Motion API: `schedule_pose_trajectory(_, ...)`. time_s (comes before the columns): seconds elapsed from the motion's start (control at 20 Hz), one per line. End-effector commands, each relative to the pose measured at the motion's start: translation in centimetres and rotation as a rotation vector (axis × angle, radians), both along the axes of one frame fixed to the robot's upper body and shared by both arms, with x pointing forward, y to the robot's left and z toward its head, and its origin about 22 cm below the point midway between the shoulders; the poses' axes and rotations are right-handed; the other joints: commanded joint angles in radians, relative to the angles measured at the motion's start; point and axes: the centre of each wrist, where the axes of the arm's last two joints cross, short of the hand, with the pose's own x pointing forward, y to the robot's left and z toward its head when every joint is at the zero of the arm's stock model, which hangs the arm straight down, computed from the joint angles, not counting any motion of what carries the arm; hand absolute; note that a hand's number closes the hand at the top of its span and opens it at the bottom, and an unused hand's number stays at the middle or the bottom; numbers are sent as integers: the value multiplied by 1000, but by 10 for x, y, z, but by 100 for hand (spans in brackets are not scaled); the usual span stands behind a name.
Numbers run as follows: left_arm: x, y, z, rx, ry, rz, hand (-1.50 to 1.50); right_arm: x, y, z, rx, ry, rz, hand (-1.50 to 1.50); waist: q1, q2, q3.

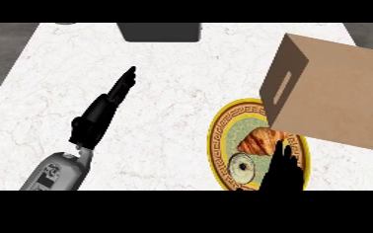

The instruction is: Pick the cupcake from the plate and place it in the cardboard box

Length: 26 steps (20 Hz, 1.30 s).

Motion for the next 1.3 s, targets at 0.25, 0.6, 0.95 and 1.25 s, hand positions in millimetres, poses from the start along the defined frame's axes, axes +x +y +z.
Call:
schedule_pose_trajectory(0.25,3,-11,-3,-6,2,14,0,8,5,-1,25,176,-174,-150,0,0,2)
schedule_pose_trajectory(0.6,3,-7,-3,10,15,-18,0,5,8,-18,56,213,-183,-150,-1,-1,2)
schedule_pose_trajectory(0.95,4,6,0,0,12,4,0,6,4,-13,25,243,-181,-150,-1,-2,1)
schedule_pose_trajectory(1.25,0,2,-4,0,4,-15,0,27,0,-30,7,289,-197,-150,11,1,2)
